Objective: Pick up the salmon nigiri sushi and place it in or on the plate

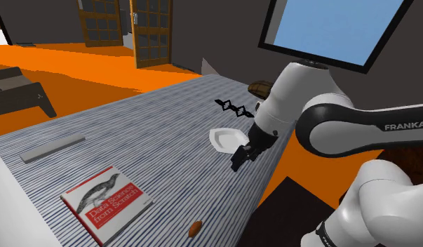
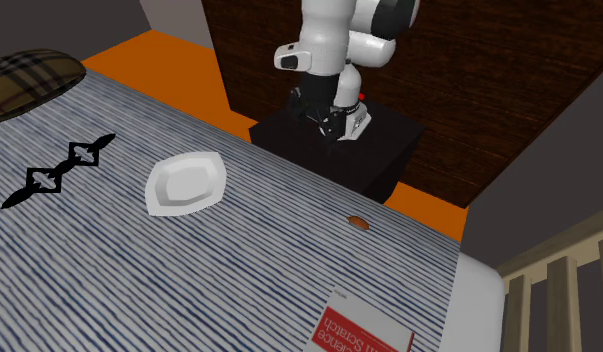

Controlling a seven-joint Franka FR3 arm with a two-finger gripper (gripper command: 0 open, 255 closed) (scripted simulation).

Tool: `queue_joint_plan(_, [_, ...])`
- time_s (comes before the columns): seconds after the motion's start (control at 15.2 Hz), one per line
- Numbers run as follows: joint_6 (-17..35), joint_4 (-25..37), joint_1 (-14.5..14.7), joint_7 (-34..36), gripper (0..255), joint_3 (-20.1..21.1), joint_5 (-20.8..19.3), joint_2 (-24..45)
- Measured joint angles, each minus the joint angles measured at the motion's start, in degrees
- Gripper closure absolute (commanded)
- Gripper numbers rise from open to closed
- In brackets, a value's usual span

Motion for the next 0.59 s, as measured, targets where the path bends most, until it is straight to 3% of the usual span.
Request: queue_joint_plan(0.59, [22.8, -2.6, 5.3, 7.5, 0, 11.3, 4.7, 16.0])
